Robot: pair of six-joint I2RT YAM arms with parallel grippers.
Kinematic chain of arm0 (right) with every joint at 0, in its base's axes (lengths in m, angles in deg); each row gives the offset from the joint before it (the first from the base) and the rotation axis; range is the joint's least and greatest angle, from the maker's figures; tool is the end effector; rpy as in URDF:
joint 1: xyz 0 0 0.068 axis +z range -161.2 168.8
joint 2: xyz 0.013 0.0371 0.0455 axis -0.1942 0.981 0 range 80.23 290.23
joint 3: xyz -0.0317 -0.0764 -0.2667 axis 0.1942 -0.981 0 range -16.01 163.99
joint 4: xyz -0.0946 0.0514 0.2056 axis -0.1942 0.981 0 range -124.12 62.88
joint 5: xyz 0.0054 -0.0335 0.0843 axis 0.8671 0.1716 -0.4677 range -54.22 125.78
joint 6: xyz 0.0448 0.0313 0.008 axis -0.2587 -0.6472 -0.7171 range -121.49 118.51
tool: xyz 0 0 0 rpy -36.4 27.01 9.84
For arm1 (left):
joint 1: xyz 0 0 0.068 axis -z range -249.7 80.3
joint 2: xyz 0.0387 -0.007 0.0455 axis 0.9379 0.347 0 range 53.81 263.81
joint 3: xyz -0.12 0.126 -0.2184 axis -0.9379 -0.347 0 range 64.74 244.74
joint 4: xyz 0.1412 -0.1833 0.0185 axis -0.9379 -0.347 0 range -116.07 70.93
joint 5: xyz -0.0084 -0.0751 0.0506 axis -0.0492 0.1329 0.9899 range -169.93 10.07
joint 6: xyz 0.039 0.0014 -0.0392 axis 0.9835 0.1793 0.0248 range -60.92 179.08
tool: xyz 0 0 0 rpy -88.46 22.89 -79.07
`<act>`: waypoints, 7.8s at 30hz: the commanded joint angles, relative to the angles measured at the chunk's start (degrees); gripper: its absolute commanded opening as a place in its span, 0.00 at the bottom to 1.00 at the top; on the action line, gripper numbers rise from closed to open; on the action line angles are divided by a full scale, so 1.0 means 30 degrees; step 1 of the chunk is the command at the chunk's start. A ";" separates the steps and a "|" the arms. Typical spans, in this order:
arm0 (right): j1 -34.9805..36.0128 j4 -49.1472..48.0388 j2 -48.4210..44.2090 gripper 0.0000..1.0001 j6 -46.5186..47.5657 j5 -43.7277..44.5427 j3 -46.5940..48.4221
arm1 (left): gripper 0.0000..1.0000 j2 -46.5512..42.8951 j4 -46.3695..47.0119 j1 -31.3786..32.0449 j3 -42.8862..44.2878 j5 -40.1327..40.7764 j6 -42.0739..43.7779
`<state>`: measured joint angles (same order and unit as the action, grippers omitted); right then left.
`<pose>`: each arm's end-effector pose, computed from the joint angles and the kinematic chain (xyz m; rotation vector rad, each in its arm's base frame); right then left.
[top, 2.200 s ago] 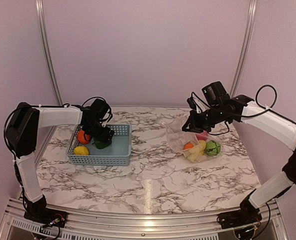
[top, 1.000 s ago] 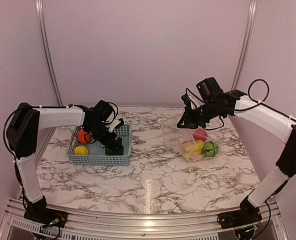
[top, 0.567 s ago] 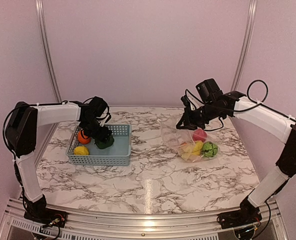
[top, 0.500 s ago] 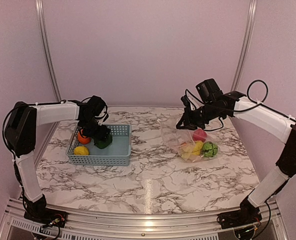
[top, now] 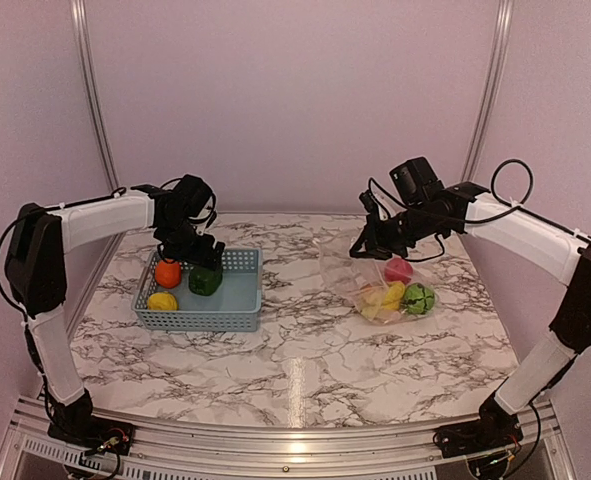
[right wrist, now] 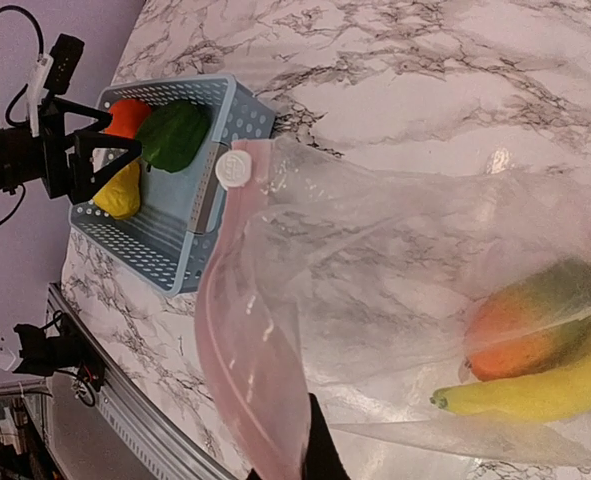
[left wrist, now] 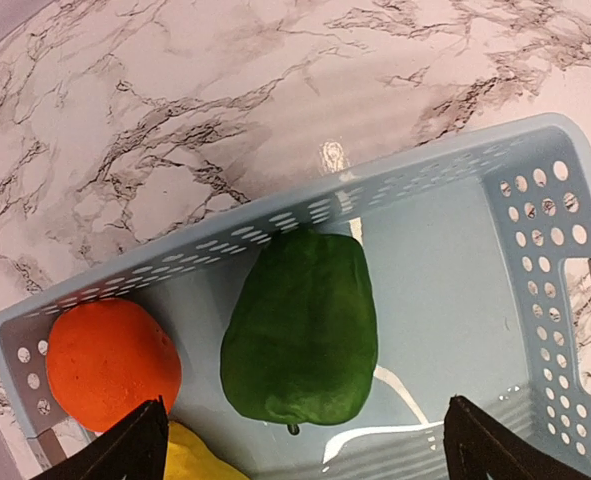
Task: Place the food in the zip-top bag and seal the zipper
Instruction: Move the fake vegetable to the bin, then pick up the fake vegetable from the bin, then place the fake vegetable in the zipper food storage bag, then pick up the fake fruit from the bin.
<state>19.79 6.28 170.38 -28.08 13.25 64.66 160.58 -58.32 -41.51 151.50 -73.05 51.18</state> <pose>0.2592 0.1725 0.3251 -0.2849 2.5574 0.8991 0.3336 -0.1737 0.2603 0.4147 2.5614 -0.0726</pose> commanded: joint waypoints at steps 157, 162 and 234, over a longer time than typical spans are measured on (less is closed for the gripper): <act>-0.0410 0.0954 -0.1368 0.00 0.0400 0.0990 0.1607 | 0.99 -0.7589 -0.0652 -0.0176 -0.5647 0.4877 -0.4614; -0.0417 0.0830 -0.1353 0.00 0.0418 0.0995 0.1560 | 0.99 -0.7227 0.2046 -0.0432 -0.6621 0.4774 -0.3192; -0.0425 0.0909 -0.0866 0.00 0.0257 0.0684 0.1388 | 0.70 0.1895 0.0835 -0.0984 -0.1388 0.2723 -0.2311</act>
<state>19.00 9.56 168.17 -26.81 15.79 68.09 168.03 -56.17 -46.28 149.34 -59.09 44.54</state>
